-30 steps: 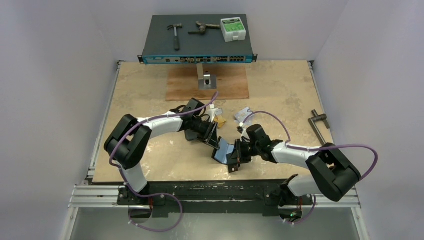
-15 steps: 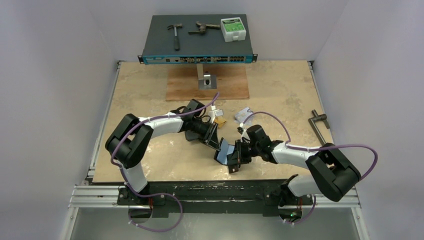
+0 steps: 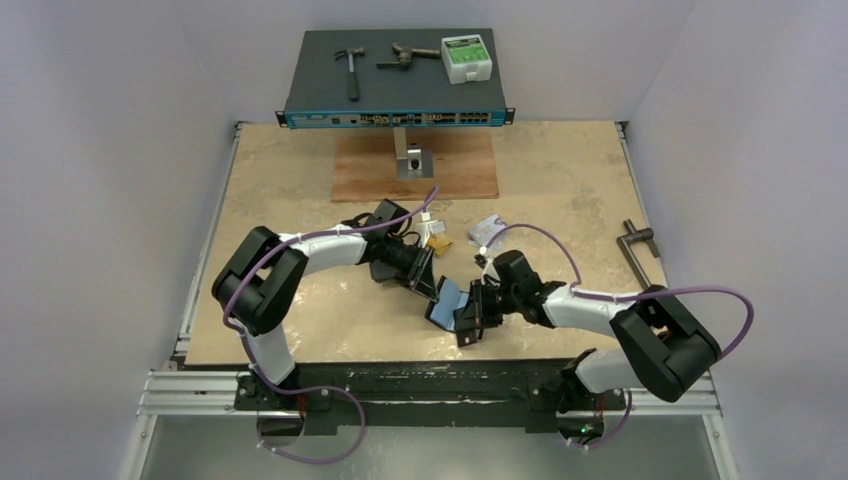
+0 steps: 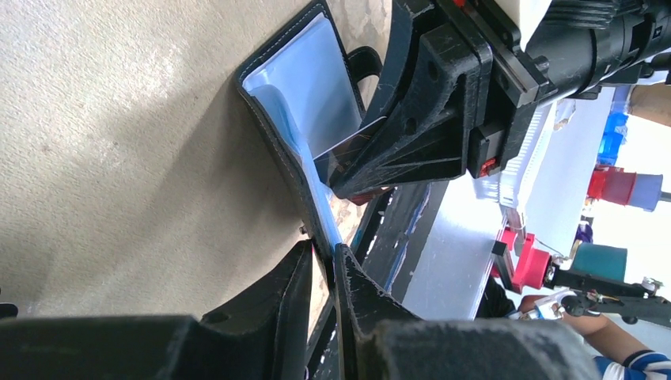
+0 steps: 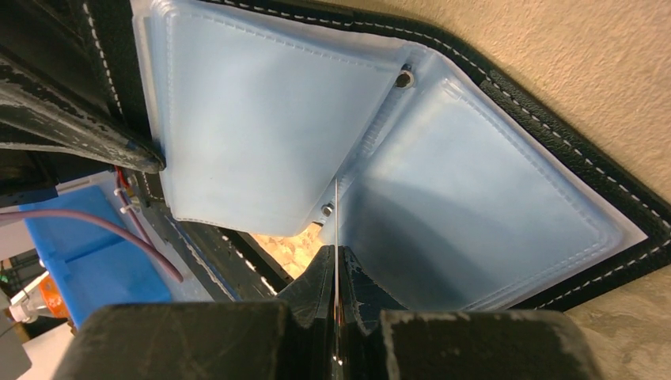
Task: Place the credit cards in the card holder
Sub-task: Insert the credit card into the card holder.
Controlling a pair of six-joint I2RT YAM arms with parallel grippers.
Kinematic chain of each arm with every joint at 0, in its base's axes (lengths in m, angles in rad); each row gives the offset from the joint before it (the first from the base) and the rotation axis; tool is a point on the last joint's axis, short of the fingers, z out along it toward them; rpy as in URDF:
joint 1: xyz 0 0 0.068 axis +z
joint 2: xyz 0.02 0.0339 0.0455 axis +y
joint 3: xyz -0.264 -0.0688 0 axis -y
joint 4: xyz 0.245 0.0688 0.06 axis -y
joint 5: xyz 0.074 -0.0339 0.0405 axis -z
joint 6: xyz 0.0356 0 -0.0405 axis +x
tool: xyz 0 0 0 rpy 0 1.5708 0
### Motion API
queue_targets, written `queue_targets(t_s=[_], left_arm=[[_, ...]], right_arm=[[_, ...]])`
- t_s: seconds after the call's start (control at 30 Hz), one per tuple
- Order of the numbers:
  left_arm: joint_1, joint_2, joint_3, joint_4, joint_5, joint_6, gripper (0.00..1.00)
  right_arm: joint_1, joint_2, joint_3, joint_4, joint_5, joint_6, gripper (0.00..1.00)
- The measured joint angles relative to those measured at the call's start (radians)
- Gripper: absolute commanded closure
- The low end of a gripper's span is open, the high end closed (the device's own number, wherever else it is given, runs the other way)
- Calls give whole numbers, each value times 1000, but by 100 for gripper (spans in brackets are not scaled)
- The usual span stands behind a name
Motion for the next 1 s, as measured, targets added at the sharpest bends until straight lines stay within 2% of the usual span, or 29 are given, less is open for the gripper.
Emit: queue_targets(t_s=[0.17,0.27,0.47,0.63,0.87,1.0], left_arm=[[-1,0,0,10,2,0,88],[-2,0,0,25,8,-3,100],[-6,0,3,17,-27,-3,100],[-6,-2,4,-14,-92,-2,100],[-6,-50,5,-55,-184,6,100],[-7,-72,25,-98,-214,22,100]], right_arm=[[0,16,0,11,-1,1,100],[0,19,-2,18,-2,3,100],[0,15,-2,9,-4,2,100],[0,-73,10,-78,1,-10,100],[0,-156,97,-212,47,-31,100],[0,-142,206,-270,60,-34,100]])
